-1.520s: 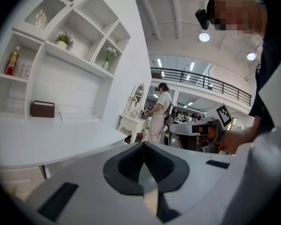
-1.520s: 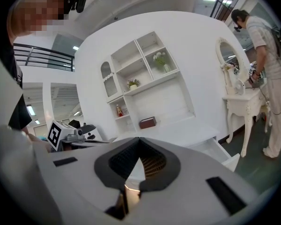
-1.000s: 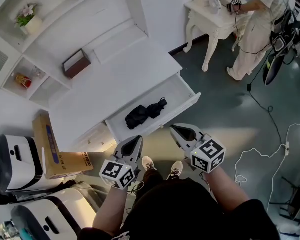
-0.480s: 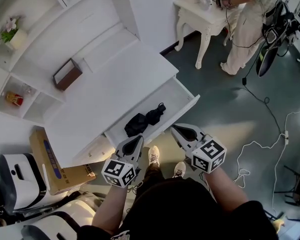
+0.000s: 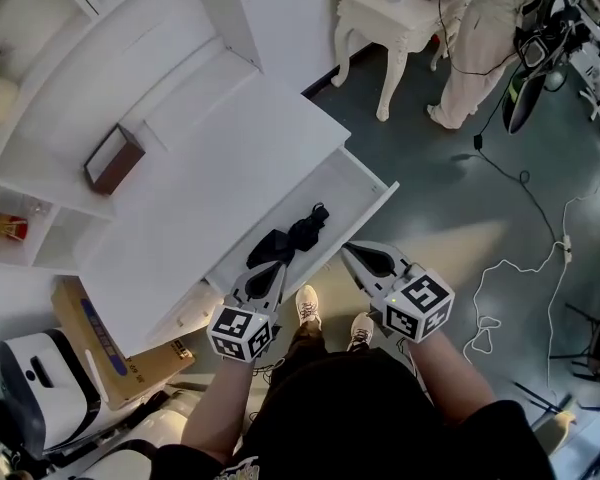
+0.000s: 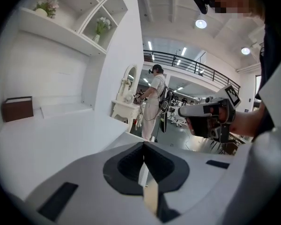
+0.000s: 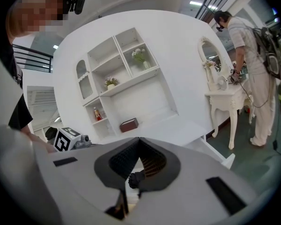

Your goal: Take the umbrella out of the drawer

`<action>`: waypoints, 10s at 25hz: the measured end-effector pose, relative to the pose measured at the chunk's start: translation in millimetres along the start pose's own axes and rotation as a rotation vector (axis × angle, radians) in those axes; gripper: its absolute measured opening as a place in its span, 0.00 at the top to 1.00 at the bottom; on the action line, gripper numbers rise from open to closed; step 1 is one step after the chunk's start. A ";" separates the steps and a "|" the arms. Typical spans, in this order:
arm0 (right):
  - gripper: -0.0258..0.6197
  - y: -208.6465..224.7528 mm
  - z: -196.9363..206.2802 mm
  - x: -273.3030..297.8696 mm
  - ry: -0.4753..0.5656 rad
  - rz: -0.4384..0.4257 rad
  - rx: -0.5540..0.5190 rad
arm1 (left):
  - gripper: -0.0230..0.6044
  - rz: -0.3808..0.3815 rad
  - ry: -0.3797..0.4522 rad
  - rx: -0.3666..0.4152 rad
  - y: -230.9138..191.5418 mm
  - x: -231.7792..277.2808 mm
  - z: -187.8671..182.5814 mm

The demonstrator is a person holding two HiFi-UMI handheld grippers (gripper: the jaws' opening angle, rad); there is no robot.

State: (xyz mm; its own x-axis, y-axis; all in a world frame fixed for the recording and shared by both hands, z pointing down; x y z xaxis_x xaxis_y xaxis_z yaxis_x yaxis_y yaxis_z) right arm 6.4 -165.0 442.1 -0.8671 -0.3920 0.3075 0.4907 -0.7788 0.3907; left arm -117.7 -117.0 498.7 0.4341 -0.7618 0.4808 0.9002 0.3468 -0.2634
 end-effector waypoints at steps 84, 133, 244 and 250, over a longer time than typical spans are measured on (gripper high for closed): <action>0.96 67.4 96.9 44.1 -0.111 0.222 0.286 | 0.52 0.093 -0.833 0.530 -114.9 195.8 198.7; 0.96 33.1 57.1 -1.3 -0.074 0.139 0.146 | 0.55 -0.028 -0.442 0.455 -66.3 107.4 82.9; 0.96 -273.8 140.5 -91.1 0.013 0.072 0.009 | 0.55 0.106 0.076 0.069 98.9 -287.8 105.0; 0.96 -270.6 141.5 -88.8 0.005 0.075 0.014 | 0.55 0.118 0.069 0.067 97.9 -281.0 102.9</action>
State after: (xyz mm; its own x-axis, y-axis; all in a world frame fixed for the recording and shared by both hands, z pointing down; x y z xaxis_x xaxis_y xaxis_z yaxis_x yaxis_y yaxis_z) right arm -37.2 149.8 431.8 -0.8280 -0.4518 0.3323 0.5558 -0.7401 0.3787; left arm -148.1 187.3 423.9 0.5359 -0.7486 0.3905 0.8442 0.4700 -0.2576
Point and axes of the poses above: the fingertips, and each gripper's own axes: x forward along the fingers, y to its right, z out of its underside, the point moved 1 cm from there along -x, backward along the fingers, and after that the axes turned 3 degrees about -y, right-handed, at the moved point
